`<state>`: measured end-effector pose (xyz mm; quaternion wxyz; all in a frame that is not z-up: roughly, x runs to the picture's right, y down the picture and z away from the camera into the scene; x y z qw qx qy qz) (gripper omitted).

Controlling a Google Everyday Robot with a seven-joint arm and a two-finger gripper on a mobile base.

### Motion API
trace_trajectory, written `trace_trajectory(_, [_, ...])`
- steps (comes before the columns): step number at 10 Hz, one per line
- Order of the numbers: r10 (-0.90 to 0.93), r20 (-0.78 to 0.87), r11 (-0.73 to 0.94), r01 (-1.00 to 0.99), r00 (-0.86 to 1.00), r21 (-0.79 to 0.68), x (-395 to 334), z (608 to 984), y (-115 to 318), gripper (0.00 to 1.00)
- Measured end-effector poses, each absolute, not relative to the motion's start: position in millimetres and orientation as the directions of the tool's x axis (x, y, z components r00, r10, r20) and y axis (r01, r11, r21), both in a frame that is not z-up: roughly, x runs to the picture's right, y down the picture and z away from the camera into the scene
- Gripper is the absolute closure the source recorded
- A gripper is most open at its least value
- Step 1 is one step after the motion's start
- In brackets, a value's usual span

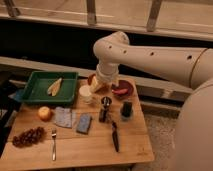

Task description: Place apple in metal cup

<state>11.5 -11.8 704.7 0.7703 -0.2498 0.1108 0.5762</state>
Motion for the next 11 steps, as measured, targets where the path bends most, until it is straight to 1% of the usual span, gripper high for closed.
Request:
trace_trajectory(4, [0.834, -0.457, 0.214, -0.944, 0.310, -0.250, 12.8, 705.0, -12.2, 0.22])
trace_trajectory(6, [0.834, -0.437, 0.233, -0.934, 0.336, -0.272, 2.2, 701.0, -12.3, 0.22])
trace_trajectory(8, [0.825, -0.402, 0.286, -0.907, 0.397, -0.309, -30.7, 695.5, -10.1, 0.22])
trace_trajectory(11, [0.788, -0.321, 0.400, -0.833, 0.525, -0.381, -125.7, 683.9, 0.4, 0.22])
